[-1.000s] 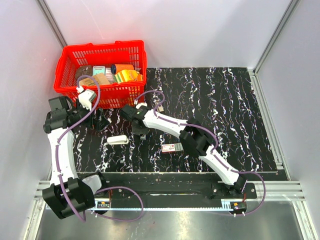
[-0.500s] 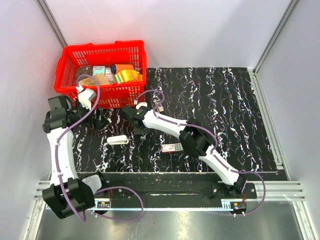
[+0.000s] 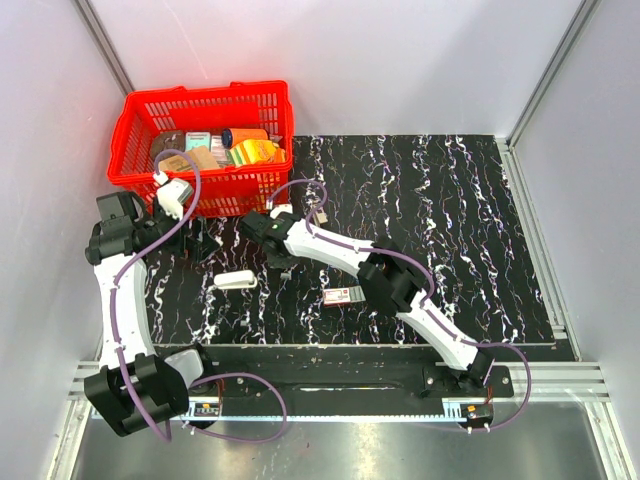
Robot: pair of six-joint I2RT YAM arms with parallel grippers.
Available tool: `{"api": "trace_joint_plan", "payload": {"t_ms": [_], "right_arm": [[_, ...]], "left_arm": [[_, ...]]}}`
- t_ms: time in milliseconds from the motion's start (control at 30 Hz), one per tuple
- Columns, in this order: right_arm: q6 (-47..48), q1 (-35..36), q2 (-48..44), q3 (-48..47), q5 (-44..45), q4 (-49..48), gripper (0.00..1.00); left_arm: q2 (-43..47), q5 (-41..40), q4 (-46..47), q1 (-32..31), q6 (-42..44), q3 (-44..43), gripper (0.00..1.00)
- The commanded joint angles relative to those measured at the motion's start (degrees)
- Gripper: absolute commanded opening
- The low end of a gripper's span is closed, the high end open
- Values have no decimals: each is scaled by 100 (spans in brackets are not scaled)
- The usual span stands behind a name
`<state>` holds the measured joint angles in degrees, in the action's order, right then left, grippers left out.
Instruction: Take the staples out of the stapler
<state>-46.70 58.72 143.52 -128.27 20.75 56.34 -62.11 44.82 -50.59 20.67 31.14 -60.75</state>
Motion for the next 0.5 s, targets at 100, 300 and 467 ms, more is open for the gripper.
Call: {"api": "trace_joint_plan", "payload": {"t_ms": [100,300,467], "right_arm": [[99,52,-87,38,543,237,6],[108,52,-973,635,1000,168,3],[-6,52,-2291,1943,1194,-315,2]], "left_arm": [[32,141,93,25,147,-86,99],[58,124,84,25,24,-138,99],[173,176,93,25,-20,-147,99]]}}
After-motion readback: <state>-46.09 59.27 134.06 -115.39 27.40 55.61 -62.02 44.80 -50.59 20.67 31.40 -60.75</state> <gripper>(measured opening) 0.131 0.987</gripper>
